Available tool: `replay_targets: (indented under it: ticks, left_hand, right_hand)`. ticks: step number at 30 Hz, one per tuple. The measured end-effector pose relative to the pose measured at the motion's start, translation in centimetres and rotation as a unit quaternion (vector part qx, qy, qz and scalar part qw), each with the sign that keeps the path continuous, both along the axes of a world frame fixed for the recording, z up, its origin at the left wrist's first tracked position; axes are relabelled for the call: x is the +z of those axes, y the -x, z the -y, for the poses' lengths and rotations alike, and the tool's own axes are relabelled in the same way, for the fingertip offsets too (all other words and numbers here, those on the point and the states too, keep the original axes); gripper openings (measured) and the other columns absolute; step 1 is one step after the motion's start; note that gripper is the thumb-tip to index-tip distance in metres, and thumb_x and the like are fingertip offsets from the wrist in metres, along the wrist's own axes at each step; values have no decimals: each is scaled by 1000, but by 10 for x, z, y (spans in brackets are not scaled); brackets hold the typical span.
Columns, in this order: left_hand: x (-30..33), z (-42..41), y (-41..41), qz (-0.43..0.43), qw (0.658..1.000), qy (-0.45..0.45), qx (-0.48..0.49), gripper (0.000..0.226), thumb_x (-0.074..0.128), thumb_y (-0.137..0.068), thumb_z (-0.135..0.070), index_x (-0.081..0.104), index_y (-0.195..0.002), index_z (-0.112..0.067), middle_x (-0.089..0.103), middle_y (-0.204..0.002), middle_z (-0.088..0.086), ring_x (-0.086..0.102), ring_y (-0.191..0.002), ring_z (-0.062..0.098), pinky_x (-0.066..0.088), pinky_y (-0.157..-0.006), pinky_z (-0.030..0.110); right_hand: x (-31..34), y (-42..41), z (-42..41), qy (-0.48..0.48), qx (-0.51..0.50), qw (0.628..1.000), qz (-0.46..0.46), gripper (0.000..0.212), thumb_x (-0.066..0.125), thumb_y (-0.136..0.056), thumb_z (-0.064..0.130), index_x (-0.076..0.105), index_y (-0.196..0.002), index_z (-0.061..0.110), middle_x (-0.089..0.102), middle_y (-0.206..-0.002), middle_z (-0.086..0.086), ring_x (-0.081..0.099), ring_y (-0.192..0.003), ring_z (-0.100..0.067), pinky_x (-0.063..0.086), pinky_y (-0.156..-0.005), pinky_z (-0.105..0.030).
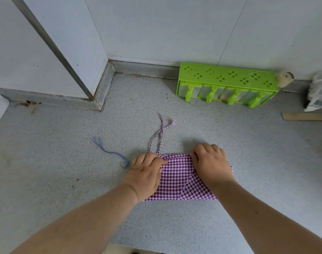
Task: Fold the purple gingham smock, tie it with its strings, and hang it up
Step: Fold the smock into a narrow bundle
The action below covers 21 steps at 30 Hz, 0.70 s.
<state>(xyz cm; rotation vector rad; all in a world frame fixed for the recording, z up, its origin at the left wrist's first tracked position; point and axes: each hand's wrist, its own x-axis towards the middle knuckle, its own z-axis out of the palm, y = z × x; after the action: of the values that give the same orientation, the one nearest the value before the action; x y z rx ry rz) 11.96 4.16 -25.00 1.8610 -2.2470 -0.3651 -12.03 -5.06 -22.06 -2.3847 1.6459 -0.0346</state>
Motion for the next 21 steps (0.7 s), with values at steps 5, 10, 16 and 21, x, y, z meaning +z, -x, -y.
replay_targets:
  ticks: [5,10,16,21]
  left_hand:
    - [2,0,-1,1,1000,19,-1,38,43,-94,-29,66,-124,-24,59,-118,-4,56,-106,19,51,-94,37]
    - [-2,-1,-3,-18,1000,12,7,36,44,-95,-30,67,-121,-25,56,-126,-2,56,-109,20,50,-98,37]
    - [-3,-3,-5,-44,998,41,6,29,48,-93,-28,66,-115,-23,54,-131,2,59,-111,24,52,-97,42]
    - [-3,-3,-6,-39,998,48,5,28,49,-93,-27,67,-113,-22,54,-125,0,58,-109,22,54,-95,42]
  right_hand:
    - [17,-42,11,75,164,984,0,35,63,-94,17,60,-126,28,56,-120,1,56,-111,-26,47,-102,-46]
    - [15,-94,30,-2,265,964,-15,28,58,-100,33,60,-127,29,47,-129,1,55,-113,-23,50,-100,-42]
    - [-2,-77,34,39,252,966,-36,17,50,-104,25,61,-113,16,55,-119,-3,61,-92,-24,57,-74,-41]
    - [9,-76,38,25,257,965,-45,16,51,-103,29,57,-113,18,58,-106,-2,62,-82,-23,56,-64,-39]
